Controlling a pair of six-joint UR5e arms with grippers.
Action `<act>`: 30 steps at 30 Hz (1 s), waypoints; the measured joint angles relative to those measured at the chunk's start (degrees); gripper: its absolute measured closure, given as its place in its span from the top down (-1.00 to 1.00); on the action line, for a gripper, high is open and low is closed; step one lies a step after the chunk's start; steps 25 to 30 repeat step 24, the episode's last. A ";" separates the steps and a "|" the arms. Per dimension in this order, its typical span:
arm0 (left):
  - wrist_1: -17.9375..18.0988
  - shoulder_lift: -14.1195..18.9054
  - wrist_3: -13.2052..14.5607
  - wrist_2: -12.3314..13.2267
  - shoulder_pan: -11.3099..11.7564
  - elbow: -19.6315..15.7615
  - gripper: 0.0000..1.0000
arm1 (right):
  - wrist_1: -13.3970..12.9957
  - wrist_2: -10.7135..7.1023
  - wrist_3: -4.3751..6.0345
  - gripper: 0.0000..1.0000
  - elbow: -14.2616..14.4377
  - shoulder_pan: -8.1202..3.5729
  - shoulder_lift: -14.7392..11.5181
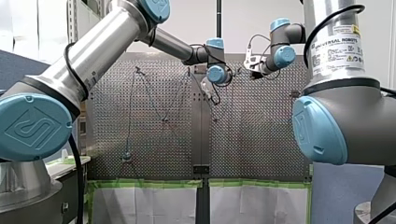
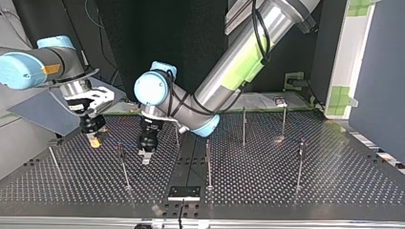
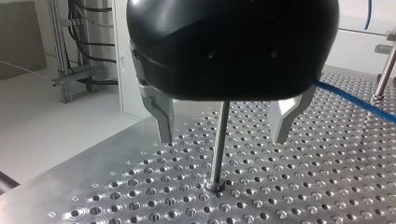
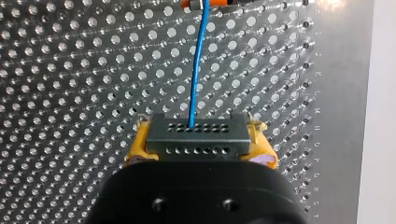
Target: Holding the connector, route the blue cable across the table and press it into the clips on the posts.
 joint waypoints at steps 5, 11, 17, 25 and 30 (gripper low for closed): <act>0.00 0.00 0.00 0.00 0.00 0.00 1.00 | 0.00 0.00 0.00 -1.00 0.00 0.00 0.00; 0.00 0.00 0.00 0.00 0.00 0.00 1.00 | 0.00 0.00 0.00 -1.00 0.01 0.00 0.00; 0.00 0.00 0.00 0.00 0.00 0.00 1.00 | 0.00 0.00 0.00 -1.00 0.00 0.00 0.00; 0.00 0.00 0.00 0.00 0.00 0.00 1.00 | 0.00 0.00 0.00 -1.00 0.00 0.00 0.00; 0.00 0.00 0.00 0.00 0.00 0.00 1.00 | 0.00 0.00 0.00 -1.00 0.00 0.00 0.00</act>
